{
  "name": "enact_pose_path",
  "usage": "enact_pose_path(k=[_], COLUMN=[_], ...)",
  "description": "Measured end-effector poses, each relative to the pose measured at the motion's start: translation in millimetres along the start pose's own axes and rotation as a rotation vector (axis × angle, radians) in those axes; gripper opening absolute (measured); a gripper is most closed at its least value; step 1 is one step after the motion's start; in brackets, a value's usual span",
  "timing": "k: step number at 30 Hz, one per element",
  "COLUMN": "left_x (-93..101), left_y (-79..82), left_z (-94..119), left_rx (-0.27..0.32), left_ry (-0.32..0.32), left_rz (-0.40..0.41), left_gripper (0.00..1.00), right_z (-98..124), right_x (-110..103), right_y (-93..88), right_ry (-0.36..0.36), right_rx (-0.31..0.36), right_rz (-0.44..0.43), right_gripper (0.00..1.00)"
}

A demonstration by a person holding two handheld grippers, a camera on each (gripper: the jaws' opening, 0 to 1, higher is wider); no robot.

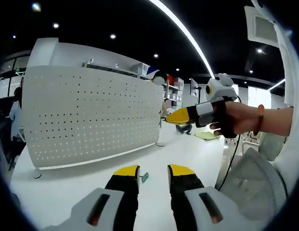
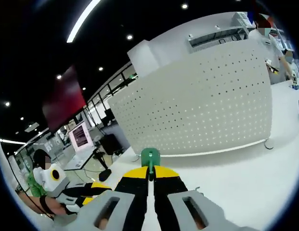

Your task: Insert the hook assembly into the mounting plate slot until the hook locks in place.

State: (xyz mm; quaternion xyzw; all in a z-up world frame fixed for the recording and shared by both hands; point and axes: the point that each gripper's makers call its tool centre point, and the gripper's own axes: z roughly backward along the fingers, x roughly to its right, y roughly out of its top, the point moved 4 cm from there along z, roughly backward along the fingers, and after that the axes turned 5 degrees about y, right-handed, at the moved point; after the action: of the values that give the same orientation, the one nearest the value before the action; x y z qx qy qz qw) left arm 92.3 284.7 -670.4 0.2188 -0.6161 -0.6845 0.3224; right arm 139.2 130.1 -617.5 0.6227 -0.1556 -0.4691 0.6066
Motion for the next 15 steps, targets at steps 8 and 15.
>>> enact_pose_path(k=[8,15], left_x=[-5.5,-3.8], left_y=[3.1,2.9], left_z=[0,-1], left_rx=[0.02,0.016], left_ry=[0.013,0.004], left_rz=[-0.009,-0.008], left_gripper=[0.25,0.29], right_z=[-5,-10], right_x=[12,23], right_y=[13.3,32.7], right_ry=[-0.024,-0.057], right_rx=[0.005,0.034], right_rz=[0.023,0.06], right_gripper=[0.02,0.02])
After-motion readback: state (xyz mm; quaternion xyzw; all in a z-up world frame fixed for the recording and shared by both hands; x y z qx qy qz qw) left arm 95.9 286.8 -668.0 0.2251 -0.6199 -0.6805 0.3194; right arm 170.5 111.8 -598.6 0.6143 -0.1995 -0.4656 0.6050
